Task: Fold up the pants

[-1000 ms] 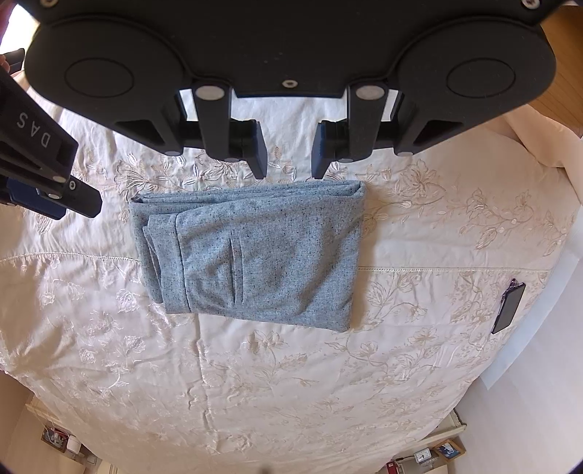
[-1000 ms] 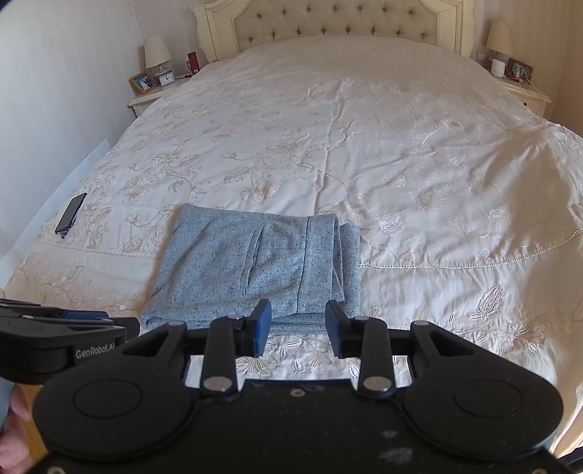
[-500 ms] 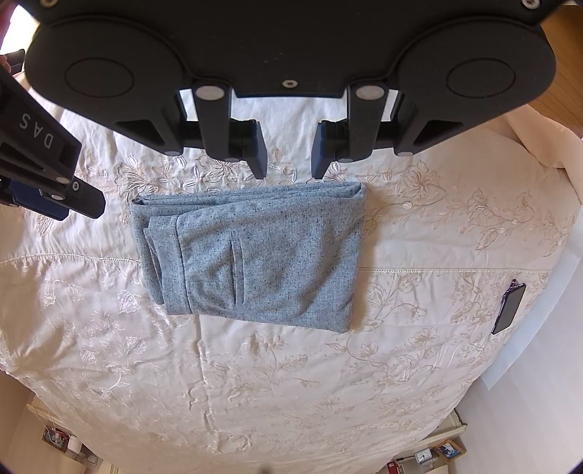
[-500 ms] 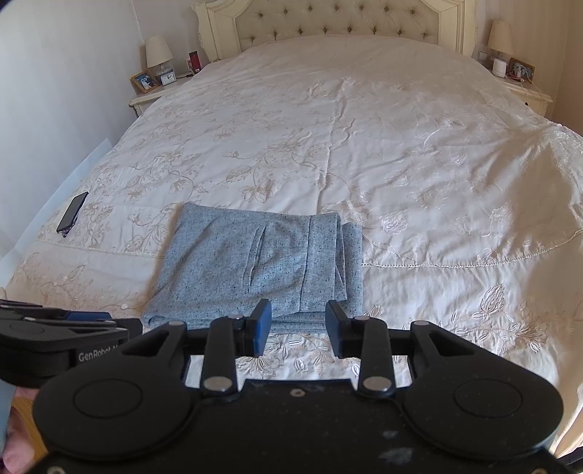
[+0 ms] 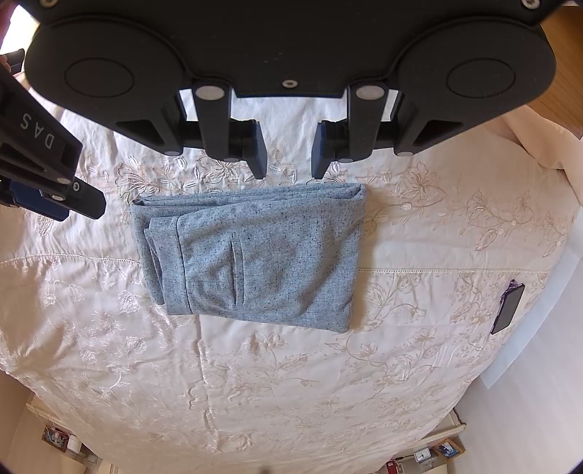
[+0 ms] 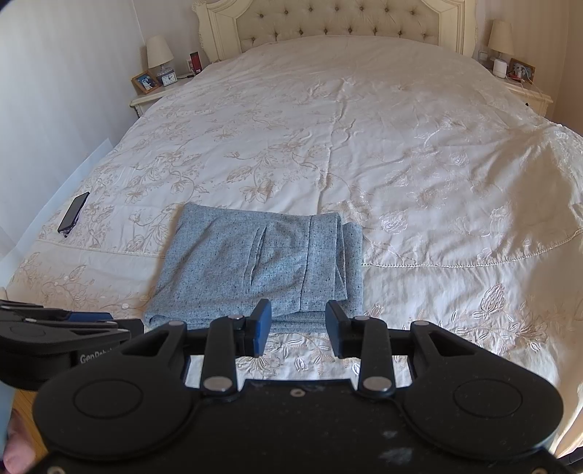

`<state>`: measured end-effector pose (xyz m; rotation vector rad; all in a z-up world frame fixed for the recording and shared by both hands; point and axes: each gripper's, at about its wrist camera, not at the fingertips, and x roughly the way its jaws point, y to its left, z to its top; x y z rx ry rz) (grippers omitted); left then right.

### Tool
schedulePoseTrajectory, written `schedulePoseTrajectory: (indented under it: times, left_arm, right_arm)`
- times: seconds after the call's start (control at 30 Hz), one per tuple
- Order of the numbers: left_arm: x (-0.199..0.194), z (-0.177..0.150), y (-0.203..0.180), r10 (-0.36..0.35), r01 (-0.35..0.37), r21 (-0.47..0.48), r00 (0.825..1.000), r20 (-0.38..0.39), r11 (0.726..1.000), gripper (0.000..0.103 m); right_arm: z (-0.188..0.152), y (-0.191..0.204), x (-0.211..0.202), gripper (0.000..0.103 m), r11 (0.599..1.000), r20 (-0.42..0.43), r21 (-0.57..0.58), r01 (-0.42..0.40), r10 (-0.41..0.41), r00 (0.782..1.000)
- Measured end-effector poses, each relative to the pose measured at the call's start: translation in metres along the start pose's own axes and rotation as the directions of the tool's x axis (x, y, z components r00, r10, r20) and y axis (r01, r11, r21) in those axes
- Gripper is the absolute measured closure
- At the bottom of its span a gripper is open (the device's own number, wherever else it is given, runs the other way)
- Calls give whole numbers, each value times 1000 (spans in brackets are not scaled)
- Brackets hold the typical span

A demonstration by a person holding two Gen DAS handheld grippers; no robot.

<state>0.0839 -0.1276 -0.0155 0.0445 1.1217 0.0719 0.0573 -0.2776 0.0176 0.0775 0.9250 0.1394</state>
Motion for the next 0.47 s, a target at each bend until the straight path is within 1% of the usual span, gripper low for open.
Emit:
schedulePoseTrajectory:
  times: [0.47]
  left_arm:
    - [0, -1, 0, 10, -10, -1, 1000, 3, 1000, 66]
  right_arm:
    - [0, -1, 0, 68, 1000, -1, 0, -7, 7, 1000]
